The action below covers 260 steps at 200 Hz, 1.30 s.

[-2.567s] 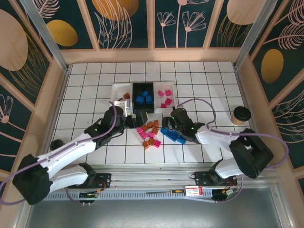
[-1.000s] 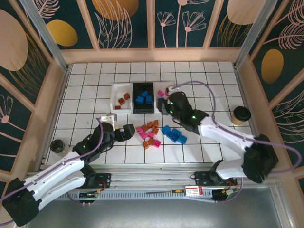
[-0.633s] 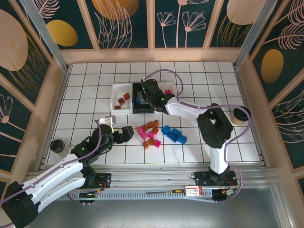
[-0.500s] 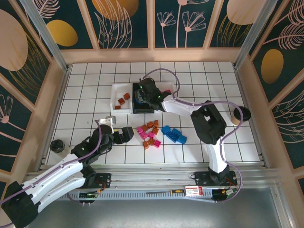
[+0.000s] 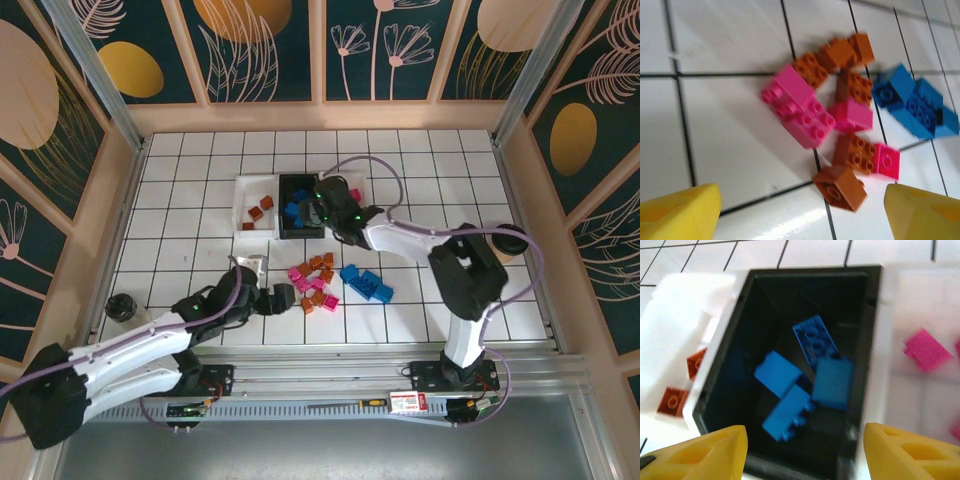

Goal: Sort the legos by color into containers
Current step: Place the lego in the container, then pick up the lego from the middle-left of the table.

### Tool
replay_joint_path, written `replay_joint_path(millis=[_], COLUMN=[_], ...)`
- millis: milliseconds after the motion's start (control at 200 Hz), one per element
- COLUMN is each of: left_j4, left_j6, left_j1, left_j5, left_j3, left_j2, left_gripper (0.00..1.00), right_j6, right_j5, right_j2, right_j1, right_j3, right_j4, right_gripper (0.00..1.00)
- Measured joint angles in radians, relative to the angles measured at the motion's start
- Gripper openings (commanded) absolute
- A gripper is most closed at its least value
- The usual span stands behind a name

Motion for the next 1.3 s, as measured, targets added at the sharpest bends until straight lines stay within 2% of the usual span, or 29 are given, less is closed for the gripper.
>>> replay_joint_path(millis=[85, 165, 305, 495, 791, 1066, 1301], left_j4=[0.014, 0.024, 0.043, 0.053, 0.054, 0.06, 0.055], left_j6=[-0.004, -0.006, -0.007, -0.003, -0.002, -0.005, -0.011], left_j1=[-0.094, -0.166, -0.221, -0.23, -0.23, -0.23, -0.23], left_j5=[-0.019, -0.047, -0.091, -0.145, -0.208, -0.219, -0.232], left_j3=[0.021, 0.057, 0.117, 0.166, 0.201, 0.201, 0.199], left_j2=[0.084, 0.179, 0.314, 0.417, 0.475, 0.499, 0.444], left_gripper=[0.82, 0.75, 0.7, 0.63, 0.63, 0.35, 0.27], right_j6=[0.018, 0.034, 0.056, 0.074, 0.089, 0.093, 0.094], right_j5=[0.002, 0.005, 0.01, 0.025, 0.031, 0.035, 0.035], right_j2=[-0.087, -0.158, -0.272, -0.404, -0.504, -0.515, -0.516], right_j1=[0.0, 0.0, 0.0, 0.0, 0.0, 0.0, -0.001], right_j3=[-0.098, -0.179, -0.295, -0.387, -0.441, -0.472, -0.482], right_j4=[0.025, 0.047, 0.065, 0.072, 0.081, 0.086, 0.097], right_gripper=[0.63, 0.64, 0.63, 0.64, 0.64, 0.64, 0.64])
